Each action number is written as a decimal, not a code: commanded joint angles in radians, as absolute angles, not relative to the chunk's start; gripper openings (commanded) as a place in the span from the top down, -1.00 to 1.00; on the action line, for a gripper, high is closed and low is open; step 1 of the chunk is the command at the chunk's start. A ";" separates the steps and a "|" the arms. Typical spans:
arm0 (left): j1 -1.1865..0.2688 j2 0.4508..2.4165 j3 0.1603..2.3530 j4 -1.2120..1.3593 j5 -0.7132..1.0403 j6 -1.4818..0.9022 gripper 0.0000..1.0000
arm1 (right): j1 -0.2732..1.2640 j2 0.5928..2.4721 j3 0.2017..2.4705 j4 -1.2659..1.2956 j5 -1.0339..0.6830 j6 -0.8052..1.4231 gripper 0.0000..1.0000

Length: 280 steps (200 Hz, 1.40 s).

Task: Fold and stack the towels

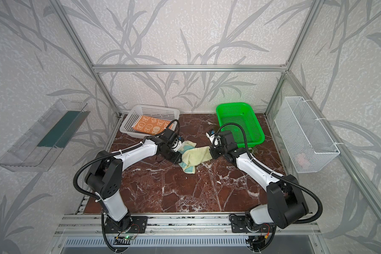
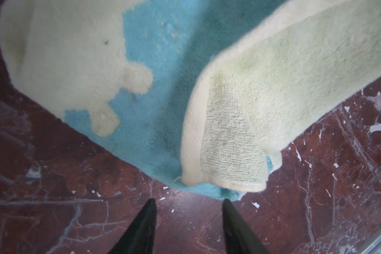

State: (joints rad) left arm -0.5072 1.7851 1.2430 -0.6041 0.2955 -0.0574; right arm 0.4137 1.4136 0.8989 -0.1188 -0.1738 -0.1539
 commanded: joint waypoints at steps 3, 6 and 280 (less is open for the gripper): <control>-0.475 1.751 1.239 -0.549 0.403 -0.150 -0.12 | 0.419 1.411 0.887 -0.103 -0.161 -0.159 1.00; -0.471 1.753 1.238 -0.542 0.416 -0.160 -0.12 | 0.419 1.411 0.887 -0.104 -0.161 -0.161 1.00; -0.437 1.833 1.150 -0.388 0.546 -0.337 0.48 | 0.418 1.383 0.887 -0.114 -0.155 -0.149 1.00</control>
State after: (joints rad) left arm -0.4427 1.8412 1.1610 -0.4026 0.5533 -0.3275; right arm 0.4137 1.4128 0.8925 -0.1165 -0.1646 -0.1535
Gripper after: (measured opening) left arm 0.313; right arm 0.047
